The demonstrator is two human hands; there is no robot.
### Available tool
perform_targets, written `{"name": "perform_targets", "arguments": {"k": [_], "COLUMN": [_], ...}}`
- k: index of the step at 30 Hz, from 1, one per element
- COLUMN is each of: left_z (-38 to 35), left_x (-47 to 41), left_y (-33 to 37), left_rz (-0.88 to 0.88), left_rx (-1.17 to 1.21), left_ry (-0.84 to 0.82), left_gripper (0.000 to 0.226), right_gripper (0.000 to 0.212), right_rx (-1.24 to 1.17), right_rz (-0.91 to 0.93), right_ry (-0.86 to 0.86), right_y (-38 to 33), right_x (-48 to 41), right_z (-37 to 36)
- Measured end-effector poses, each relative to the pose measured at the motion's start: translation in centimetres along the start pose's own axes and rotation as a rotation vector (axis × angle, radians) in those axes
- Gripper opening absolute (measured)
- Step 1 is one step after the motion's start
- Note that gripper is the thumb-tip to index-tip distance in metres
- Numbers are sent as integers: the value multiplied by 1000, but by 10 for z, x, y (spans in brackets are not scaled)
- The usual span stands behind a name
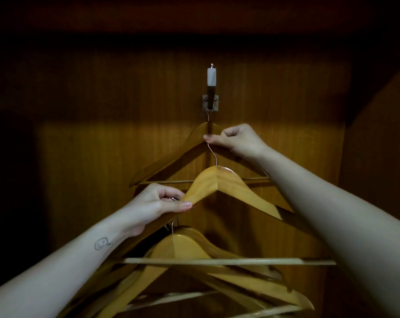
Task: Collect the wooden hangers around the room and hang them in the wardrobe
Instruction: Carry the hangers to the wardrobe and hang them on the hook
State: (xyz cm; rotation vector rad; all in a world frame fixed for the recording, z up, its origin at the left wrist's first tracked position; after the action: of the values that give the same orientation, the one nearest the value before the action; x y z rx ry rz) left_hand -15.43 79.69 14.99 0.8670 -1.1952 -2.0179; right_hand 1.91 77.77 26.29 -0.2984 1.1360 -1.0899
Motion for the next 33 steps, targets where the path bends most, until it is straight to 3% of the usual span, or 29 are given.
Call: {"name": "perform_targets", "arguments": {"k": [5,12,14,16,18,20,24,28,30,33], "left_z": [2,4,9,19,32,45,59,72,78,85], "left_x": [-2,-8,-11,-15,-19,-24,-33,-47,-59,-75], "left_y": [3,4,4,4,4,3,3,14,21,31], "left_rz": [-17,-53,-68,-87,-78,-54,0,8,10,13], "left_rx": [4,-18,-11,-4,15,36,79,67,54,40], "left_ry": [25,17,31,58,96,126,136,148,150,140], "left_gripper": [18,18,25,51,76,85,97,103,96,65], "right_gripper": [41,33,36,36,45,46,41,35,31,35], "right_rx": [71,12,-13,-4,133,253,618,624,636,625], "right_rz": [69,118,75,-30,-122,-149,-17,78,77,63], "right_ry": [105,119,39,-122,-314,-417,-240,-104,-70,-17], "right_y": [-5,-10,-9,2,19,32,36,35,37,44], "right_x": [-12,-1,8,21,37,46,21,-2,-13,-28], "right_z": [2,6,6,3,-1,-5,8,17,22,31]}}
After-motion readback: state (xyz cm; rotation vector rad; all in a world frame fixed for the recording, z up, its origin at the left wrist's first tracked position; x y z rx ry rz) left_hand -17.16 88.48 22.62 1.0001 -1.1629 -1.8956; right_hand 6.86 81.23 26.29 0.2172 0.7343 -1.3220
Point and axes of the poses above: each hand's wrist, its own x-axis away from the middle knuckle, its own z-axis out of the back of the hand, y = z × x, the point moved 8 cm from there along -x, towards the middle knuckle, and after that the axes turned 4 degrees about z, right-handed, at the moved point
